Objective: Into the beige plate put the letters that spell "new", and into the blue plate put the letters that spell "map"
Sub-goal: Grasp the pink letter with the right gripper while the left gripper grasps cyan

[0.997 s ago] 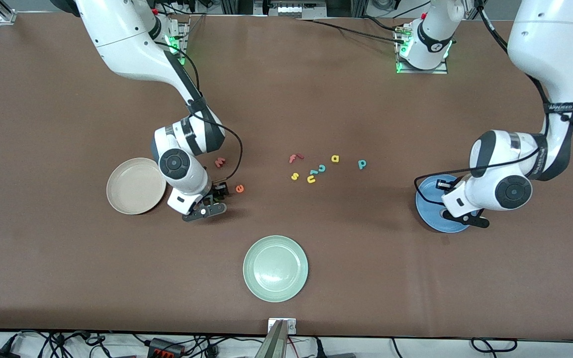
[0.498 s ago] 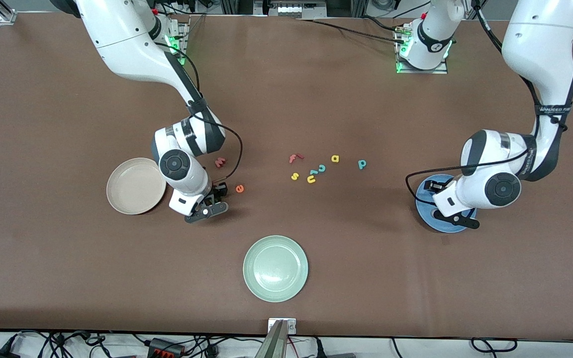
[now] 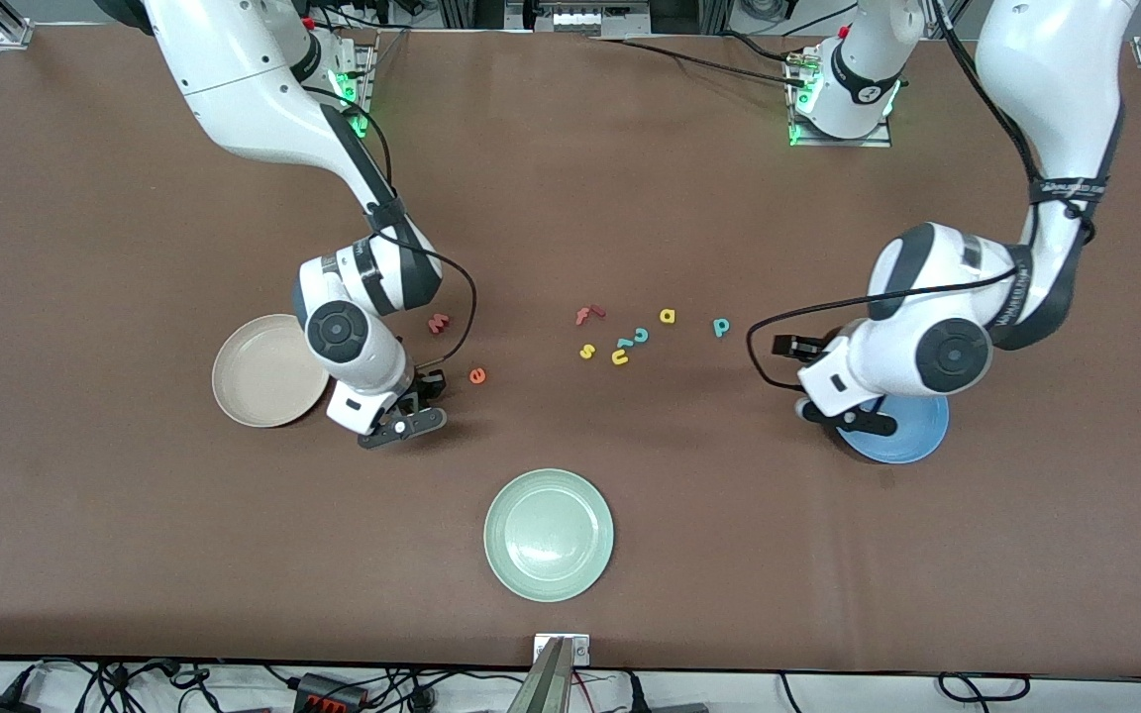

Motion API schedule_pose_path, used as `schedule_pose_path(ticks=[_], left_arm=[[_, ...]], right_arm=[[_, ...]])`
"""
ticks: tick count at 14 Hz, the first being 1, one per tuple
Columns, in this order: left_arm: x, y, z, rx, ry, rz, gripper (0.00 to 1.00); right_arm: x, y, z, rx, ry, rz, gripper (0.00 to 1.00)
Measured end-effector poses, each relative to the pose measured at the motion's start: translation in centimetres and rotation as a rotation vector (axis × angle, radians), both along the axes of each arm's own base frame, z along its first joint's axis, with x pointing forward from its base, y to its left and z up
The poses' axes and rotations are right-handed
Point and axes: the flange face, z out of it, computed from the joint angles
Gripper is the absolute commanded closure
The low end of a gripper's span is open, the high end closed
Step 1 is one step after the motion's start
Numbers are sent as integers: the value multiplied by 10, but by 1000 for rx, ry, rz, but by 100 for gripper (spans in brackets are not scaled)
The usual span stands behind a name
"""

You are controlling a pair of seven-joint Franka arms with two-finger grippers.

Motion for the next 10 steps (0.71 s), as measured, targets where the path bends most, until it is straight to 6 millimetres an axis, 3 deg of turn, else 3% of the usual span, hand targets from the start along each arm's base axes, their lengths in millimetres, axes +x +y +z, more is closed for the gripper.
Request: schedule_pose_path(ticks=[3,5,8,10], left_arm=[[-26,-56,-40,33,-9,68,0],[-40,-67,-67,35,-16,86,0],[-51,-68,-88,47,-13,127,0],[-63,-72,-101,56,-9,141,0]], right_arm=[[15,-62,43,-19,79,-97,94],[15,-118,61,-31,151,-173,94],[-11,-190,41,-42,247,-271,90],[-34,-208,16,-53,308,-297,89]])
